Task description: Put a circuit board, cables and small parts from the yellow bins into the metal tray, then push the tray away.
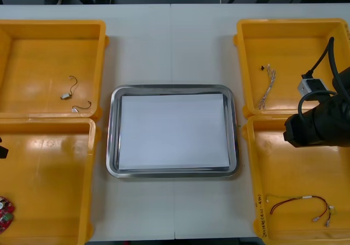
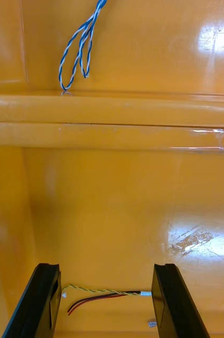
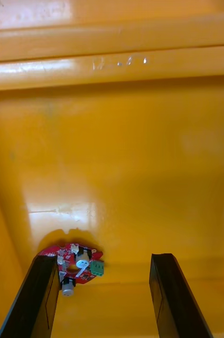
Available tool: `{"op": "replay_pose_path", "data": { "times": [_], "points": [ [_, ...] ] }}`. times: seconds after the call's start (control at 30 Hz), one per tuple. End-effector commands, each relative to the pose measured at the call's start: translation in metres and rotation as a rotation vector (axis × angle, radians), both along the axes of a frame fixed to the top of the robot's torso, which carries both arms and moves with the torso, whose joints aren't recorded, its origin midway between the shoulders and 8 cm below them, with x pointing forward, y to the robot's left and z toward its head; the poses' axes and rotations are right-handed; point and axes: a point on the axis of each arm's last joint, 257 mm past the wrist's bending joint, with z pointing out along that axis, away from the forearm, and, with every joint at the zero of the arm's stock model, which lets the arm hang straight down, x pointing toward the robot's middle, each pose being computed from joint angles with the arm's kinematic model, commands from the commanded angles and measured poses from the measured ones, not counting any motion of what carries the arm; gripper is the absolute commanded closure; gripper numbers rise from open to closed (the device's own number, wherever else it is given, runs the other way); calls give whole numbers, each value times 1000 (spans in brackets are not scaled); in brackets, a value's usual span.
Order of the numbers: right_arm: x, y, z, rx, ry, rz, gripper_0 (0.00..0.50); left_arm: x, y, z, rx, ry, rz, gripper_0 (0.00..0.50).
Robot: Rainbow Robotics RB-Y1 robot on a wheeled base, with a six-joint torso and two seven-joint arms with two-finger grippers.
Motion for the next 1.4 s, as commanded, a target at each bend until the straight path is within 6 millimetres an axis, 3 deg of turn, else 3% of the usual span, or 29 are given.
{"op": "replay_pose_path", "data": {
  "times": [0.03,0.3,0.7,0.97,1.2,1.4],
  "points": [
    [-5,-19,-6,-9,19,-40,0,-5,10,1,-8,-11,61,0],
    [-4,-33,-3,-11,24,-84,0,-15,22,-1,-18,-6,122,0],
    [-14,-46,-4,119,48,-476,0,-54,36,-33,-15,87,167,0],
    [-40,-75,-21,183,92,-757,0,-64,40,-47,13,90,71,0],
    [-57,-86,-27,307,126,-927,0,-64,36,-61,14,62,-17,0],
    [-59,-92,-31,371,113,-1042,0,-70,34,-70,14,51,-74,0]
  ]
}}
